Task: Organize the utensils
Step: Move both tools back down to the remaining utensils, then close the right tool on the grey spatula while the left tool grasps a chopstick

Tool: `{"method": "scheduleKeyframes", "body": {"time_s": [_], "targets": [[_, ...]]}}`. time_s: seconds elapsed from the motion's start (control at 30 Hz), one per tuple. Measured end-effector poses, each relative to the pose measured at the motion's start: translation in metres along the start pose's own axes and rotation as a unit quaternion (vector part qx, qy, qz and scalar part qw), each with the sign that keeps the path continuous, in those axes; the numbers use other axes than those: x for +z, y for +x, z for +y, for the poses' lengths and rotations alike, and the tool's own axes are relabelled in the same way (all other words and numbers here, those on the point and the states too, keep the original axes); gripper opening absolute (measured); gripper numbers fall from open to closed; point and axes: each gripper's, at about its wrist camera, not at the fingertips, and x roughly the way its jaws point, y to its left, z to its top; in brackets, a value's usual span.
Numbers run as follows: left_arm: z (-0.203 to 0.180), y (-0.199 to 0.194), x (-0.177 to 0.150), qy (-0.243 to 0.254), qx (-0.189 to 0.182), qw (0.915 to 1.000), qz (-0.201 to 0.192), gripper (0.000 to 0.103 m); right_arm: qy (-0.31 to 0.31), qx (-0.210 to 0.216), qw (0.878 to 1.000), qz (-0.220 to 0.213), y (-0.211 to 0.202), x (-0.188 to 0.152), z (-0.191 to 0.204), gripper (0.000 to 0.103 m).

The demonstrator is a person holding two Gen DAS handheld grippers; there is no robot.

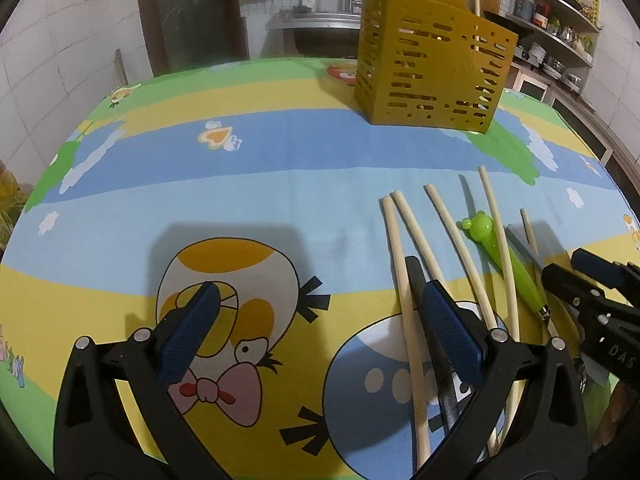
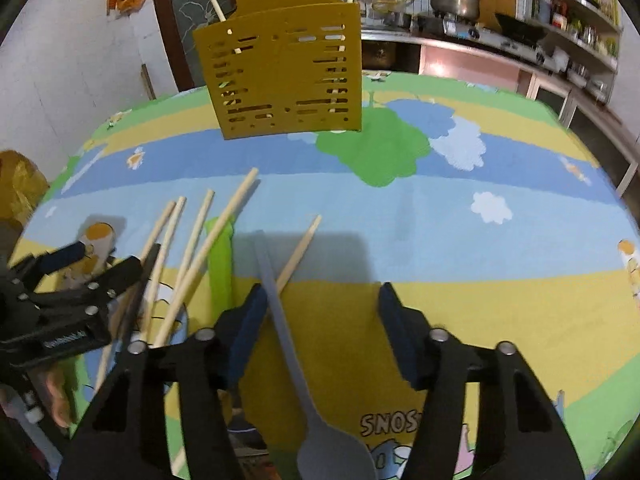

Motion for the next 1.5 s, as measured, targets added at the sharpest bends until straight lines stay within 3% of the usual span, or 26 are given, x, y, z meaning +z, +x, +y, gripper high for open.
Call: {"method": "scheduleKeyframes", "body": {"time_s": [0.4, 0.57, 0.8, 1.07, 1.27, 1.33, 1.5], "targets": [[0.002, 0.005, 0.001, -0.009, 0.002, 0.9999, 0.008, 0.098, -0.023, -0.007, 1.000, 0.000, -0.003, -0.010, 0.001, 0.055], [-0.008, 0.007, 0.006, 0.003, 0.001, 1.0000, 0.009, 0.097, -0.020, -0.012, 1.000, 0.005, 0.005, 0.003, 0.001, 0.044], [-0.021, 0.008, 0.010, 0.034, -0.012, 0.9993, 0.012, 0.072, -0.008, -0.007, 1.000, 0.020, 0.019, 0.022, -0.002, 0.032], [-0.017, 0.010, 0.020, 0.021, -0.030, 0.9989, 0.031, 0.042, 0.001, -0.015, 0.999, 0.034, 0.021, 0.027, -0.001, 0.025], [-0.021, 0.018, 0.031, 0.012, -0.038, 0.9984, 0.041, 0.018, 0.013, -0.017, 0.999, 0.033, 0.028, 0.034, 0.001, 0.007], [-0.018, 0.018, 0.032, 0.003, -0.039, 0.9984, 0.040, 0.008, 0.027, -0.007, 0.999, 0.030, 0.026, 0.035, -0.003, 0.007], [-0.010, 0.016, 0.029, -0.022, -0.055, 0.9977, 0.033, 0.008, 0.035, -0.001, 0.999, -0.007, 0.008, 0.034, -0.008, 0.007]]}}
